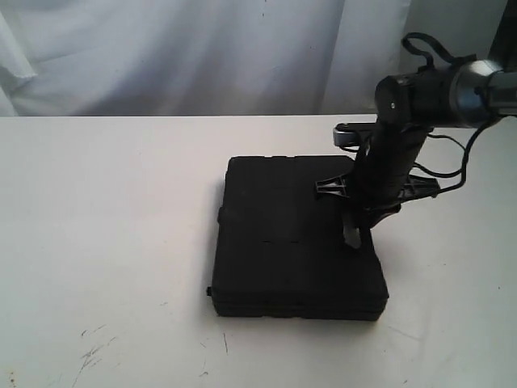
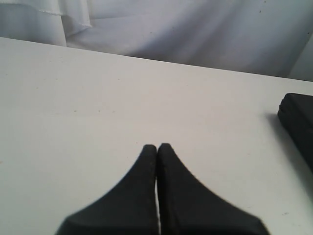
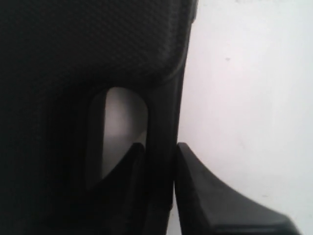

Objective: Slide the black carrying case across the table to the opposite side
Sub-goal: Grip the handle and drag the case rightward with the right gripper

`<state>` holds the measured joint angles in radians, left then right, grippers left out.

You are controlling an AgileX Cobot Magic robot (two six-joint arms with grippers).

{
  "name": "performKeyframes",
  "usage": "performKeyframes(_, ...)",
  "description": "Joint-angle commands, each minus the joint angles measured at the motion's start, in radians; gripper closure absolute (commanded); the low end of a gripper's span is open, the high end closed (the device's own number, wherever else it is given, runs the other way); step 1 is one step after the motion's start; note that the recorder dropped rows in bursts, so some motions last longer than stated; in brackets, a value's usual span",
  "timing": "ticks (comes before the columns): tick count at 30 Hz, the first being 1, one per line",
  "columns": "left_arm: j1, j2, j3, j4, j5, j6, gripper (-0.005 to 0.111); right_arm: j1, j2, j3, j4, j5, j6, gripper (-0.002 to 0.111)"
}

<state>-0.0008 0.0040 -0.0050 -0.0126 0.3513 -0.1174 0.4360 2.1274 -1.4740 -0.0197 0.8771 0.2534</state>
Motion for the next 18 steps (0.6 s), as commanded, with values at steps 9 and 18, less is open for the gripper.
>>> performKeyframes(9,-0.004,-0.004,0.005,-0.008,-0.010,-0.002,0.107,-0.131,-0.058,0.012,-0.138,0.122,-0.022,0.108)
performKeyframes(18,-0.004,-0.004,0.005,-0.008,-0.010,-0.002,0.107,-0.199,-0.058,0.047,-0.186,0.114,-0.010,0.108)
